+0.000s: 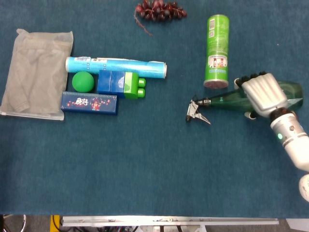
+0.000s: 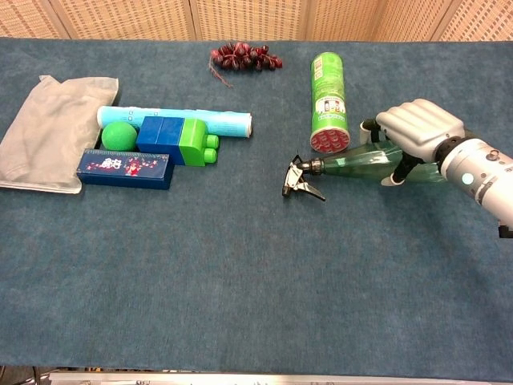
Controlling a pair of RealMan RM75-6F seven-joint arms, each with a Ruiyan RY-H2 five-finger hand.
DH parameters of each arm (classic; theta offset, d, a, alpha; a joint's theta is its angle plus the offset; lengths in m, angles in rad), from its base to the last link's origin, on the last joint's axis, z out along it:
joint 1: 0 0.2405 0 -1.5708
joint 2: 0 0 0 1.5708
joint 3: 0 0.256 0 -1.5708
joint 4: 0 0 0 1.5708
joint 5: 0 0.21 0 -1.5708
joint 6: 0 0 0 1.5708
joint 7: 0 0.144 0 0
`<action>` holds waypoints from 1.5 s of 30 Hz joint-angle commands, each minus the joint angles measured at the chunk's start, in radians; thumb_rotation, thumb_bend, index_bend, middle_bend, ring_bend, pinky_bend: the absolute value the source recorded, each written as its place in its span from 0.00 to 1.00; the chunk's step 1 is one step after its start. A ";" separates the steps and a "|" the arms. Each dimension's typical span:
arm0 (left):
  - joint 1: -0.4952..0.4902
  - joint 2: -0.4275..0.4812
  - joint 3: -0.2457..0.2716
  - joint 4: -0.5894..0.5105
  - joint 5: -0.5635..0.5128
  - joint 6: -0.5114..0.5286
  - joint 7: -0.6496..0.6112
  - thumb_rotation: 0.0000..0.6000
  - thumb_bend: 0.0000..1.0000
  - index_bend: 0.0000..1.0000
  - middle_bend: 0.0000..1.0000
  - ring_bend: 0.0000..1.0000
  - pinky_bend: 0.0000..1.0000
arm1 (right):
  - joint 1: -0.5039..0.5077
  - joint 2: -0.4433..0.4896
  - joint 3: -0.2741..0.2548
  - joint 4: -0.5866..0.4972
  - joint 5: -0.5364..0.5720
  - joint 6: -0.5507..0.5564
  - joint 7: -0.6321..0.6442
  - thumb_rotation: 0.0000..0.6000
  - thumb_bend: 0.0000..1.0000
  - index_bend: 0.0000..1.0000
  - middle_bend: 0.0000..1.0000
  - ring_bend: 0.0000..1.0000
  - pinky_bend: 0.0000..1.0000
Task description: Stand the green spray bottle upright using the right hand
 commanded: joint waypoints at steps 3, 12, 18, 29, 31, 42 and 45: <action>-0.001 -0.001 0.000 0.001 -0.002 -0.003 0.003 1.00 0.02 0.41 0.12 0.09 0.35 | -0.044 0.063 -0.010 -0.070 -0.101 0.054 0.093 1.00 0.11 0.49 0.52 0.40 0.38; -0.004 -0.009 0.001 0.005 -0.007 -0.012 0.019 1.00 0.02 0.41 0.12 0.09 0.35 | -0.140 0.131 -0.025 -0.098 -0.320 0.136 0.489 1.00 0.11 0.49 0.52 0.40 0.38; -0.006 -0.012 0.002 0.006 -0.013 -0.020 0.024 1.00 0.02 0.41 0.12 0.09 0.35 | -0.187 0.087 -0.021 0.022 -0.438 0.185 0.862 1.00 0.11 0.49 0.52 0.40 0.38; -0.007 -0.012 0.003 0.008 -0.014 -0.022 0.026 1.00 0.02 0.41 0.12 0.09 0.35 | -0.228 -0.037 -0.044 0.303 -0.620 0.325 1.347 1.00 0.11 0.49 0.52 0.40 0.38; -0.007 -0.012 0.003 0.008 -0.014 -0.024 0.026 1.00 0.02 0.41 0.12 0.09 0.35 | -0.234 -0.060 -0.049 0.349 -0.647 0.355 1.380 1.00 0.11 0.49 0.52 0.40 0.38; -0.009 -0.018 0.005 0.011 -0.016 -0.029 0.034 1.00 0.02 0.41 0.12 0.09 0.35 | -0.276 -0.186 -0.065 0.601 -0.707 0.502 1.597 1.00 0.11 0.51 0.52 0.40 0.38; -0.009 -0.019 0.006 0.011 -0.016 -0.030 0.036 1.00 0.02 0.41 0.12 0.09 0.35 | -0.289 -0.219 -0.055 0.651 -0.695 0.530 1.650 1.00 0.11 0.52 0.52 0.40 0.40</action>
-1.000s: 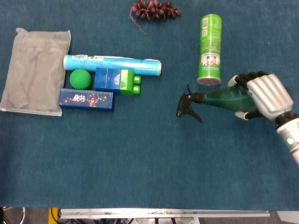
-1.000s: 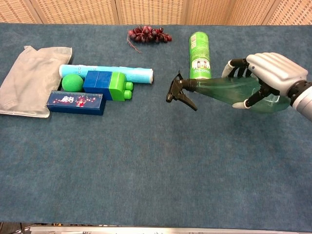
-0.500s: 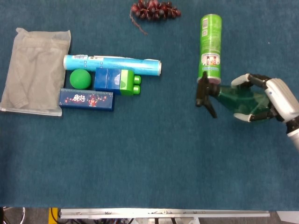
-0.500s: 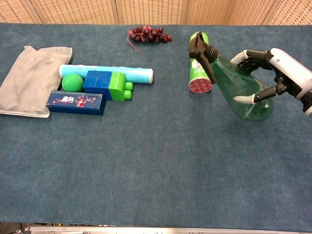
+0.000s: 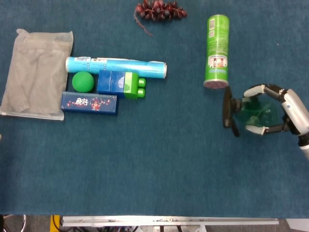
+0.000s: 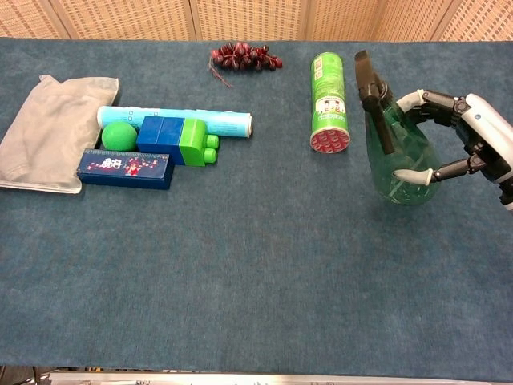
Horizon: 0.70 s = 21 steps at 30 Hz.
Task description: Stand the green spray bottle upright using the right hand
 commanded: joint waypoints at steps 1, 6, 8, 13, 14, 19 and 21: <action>0.000 -0.001 0.000 0.000 0.000 -0.001 0.001 1.00 0.02 0.41 0.12 0.09 0.35 | -0.023 -0.052 0.013 0.068 0.012 0.044 0.076 1.00 0.11 0.52 0.52 0.40 0.40; -0.001 -0.002 0.001 0.001 -0.002 -0.003 0.002 1.00 0.02 0.41 0.12 0.09 0.35 | -0.045 -0.123 0.041 0.160 0.046 0.081 0.162 1.00 0.11 0.52 0.52 0.40 0.44; -0.001 -0.002 0.001 0.001 -0.003 -0.004 0.003 1.00 0.02 0.41 0.12 0.09 0.35 | -0.051 -0.147 0.048 0.196 0.055 0.089 0.186 1.00 0.10 0.52 0.52 0.40 0.44; -0.003 -0.002 0.003 0.001 -0.005 -0.011 0.005 1.00 0.02 0.41 0.12 0.09 0.35 | -0.063 -0.217 0.072 0.297 0.087 0.096 0.259 1.00 0.07 0.52 0.52 0.40 0.45; -0.003 -0.002 0.003 0.001 -0.006 -0.012 0.005 1.00 0.02 0.41 0.12 0.09 0.35 | -0.065 -0.230 0.077 0.315 0.093 0.097 0.272 1.00 0.07 0.52 0.52 0.40 0.46; -0.004 -0.003 0.004 0.002 -0.009 -0.016 0.007 1.00 0.02 0.41 0.12 0.09 0.35 | -0.073 -0.302 0.110 0.408 0.126 0.111 0.366 1.00 0.06 0.53 0.52 0.40 0.49; -0.005 -0.003 0.004 0.002 -0.011 -0.018 0.008 1.00 0.02 0.41 0.12 0.09 0.35 | -0.075 -0.332 0.123 0.446 0.140 0.116 0.398 1.00 0.07 0.53 0.52 0.40 0.51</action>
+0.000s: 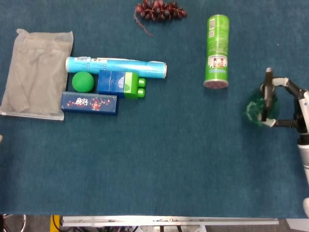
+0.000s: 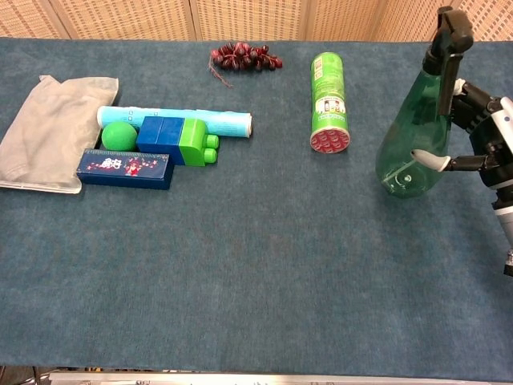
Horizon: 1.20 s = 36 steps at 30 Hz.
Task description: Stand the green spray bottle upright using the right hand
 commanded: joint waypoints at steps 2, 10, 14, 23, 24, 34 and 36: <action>0.000 0.000 0.000 0.000 -0.002 -0.002 -0.001 1.00 0.02 0.41 0.12 0.09 0.35 | -0.008 -0.067 0.033 0.081 0.034 0.012 0.068 1.00 0.07 0.53 0.52 0.40 0.52; 0.000 0.004 0.000 -0.002 -0.007 -0.004 -0.005 1.00 0.02 0.41 0.12 0.09 0.35 | -0.007 -0.149 0.064 0.199 0.070 -0.001 0.139 1.00 0.09 0.53 0.52 0.40 0.55; 0.000 0.005 0.000 -0.004 -0.007 -0.005 -0.005 1.00 0.02 0.41 0.12 0.09 0.35 | -0.006 -0.169 0.067 0.235 0.078 -0.018 0.154 1.00 0.10 0.53 0.52 0.40 0.55; 0.000 0.006 0.001 -0.006 -0.010 -0.008 -0.003 1.00 0.02 0.41 0.12 0.09 0.35 | -0.001 -0.191 0.070 0.280 0.090 -0.053 0.173 1.00 0.10 0.53 0.52 0.40 0.56; 0.000 0.007 0.001 -0.006 -0.011 -0.008 -0.003 1.00 0.02 0.41 0.12 0.09 0.35 | -0.001 -0.193 0.069 0.284 0.091 -0.059 0.173 1.00 0.10 0.53 0.52 0.40 0.56; -0.002 0.008 0.002 -0.008 -0.017 -0.014 0.000 1.00 0.02 0.41 0.12 0.09 0.35 | -0.006 -0.199 0.065 0.311 0.096 -0.074 0.173 1.00 0.05 0.53 0.52 0.40 0.56; -0.002 0.008 0.002 -0.008 -0.017 -0.015 0.001 1.00 0.02 0.41 0.12 0.09 0.35 | -0.007 -0.200 0.066 0.314 0.096 -0.069 0.168 1.00 0.02 0.53 0.51 0.40 0.56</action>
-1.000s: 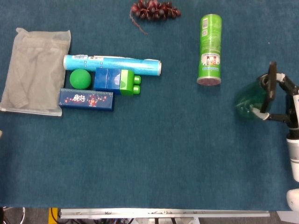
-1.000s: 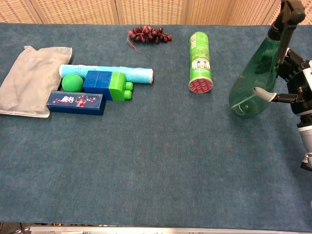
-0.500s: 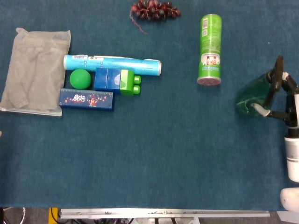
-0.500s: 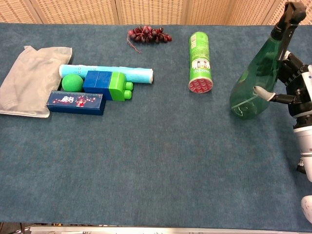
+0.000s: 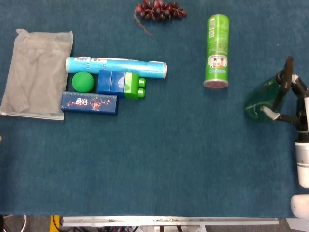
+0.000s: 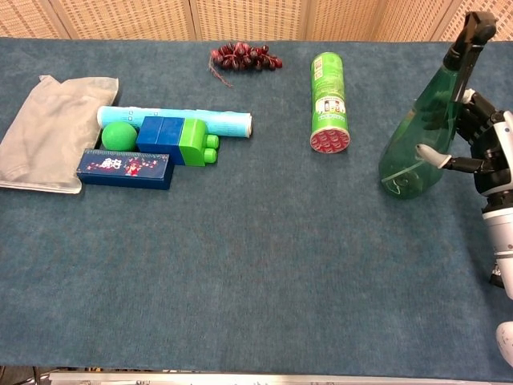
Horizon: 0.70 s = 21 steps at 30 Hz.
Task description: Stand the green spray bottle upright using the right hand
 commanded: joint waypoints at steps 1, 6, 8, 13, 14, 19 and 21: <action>0.000 0.000 0.000 -0.001 0.000 0.000 0.001 1.00 0.02 0.41 0.12 0.09 0.35 | -0.002 -0.001 0.000 0.005 0.001 0.006 -0.008 1.00 0.01 0.53 0.51 0.40 0.56; 0.000 0.000 0.001 -0.001 -0.001 -0.001 0.003 1.00 0.02 0.41 0.12 0.09 0.35 | -0.006 0.003 -0.006 0.010 -0.001 0.004 -0.025 1.00 0.00 0.52 0.46 0.37 0.56; 0.000 0.000 0.001 -0.001 -0.001 -0.001 0.003 1.00 0.02 0.41 0.12 0.09 0.35 | -0.008 0.005 -0.008 0.012 -0.003 0.003 -0.038 1.00 0.00 0.49 0.42 0.34 0.54; -0.001 0.000 0.000 -0.002 -0.003 -0.002 0.004 1.00 0.02 0.41 0.12 0.09 0.35 | -0.016 0.017 -0.028 0.016 -0.016 0.000 -0.071 1.00 0.00 0.38 0.33 0.27 0.45; -0.001 0.000 0.000 -0.002 -0.003 -0.002 0.004 1.00 0.02 0.41 0.12 0.09 0.35 | -0.018 0.020 -0.031 0.015 -0.019 0.000 -0.076 1.00 0.00 0.35 0.31 0.26 0.44; -0.001 -0.001 0.001 -0.002 -0.001 -0.001 0.008 1.00 0.02 0.41 0.12 0.09 0.35 | -0.031 0.044 -0.046 -0.001 -0.031 0.015 -0.094 1.00 0.00 0.23 0.25 0.20 0.39; -0.001 -0.001 0.002 -0.003 0.000 -0.001 0.009 1.00 0.02 0.41 0.12 0.09 0.35 | -0.035 0.051 -0.048 -0.008 -0.033 0.023 -0.101 1.00 0.00 0.21 0.23 0.19 0.37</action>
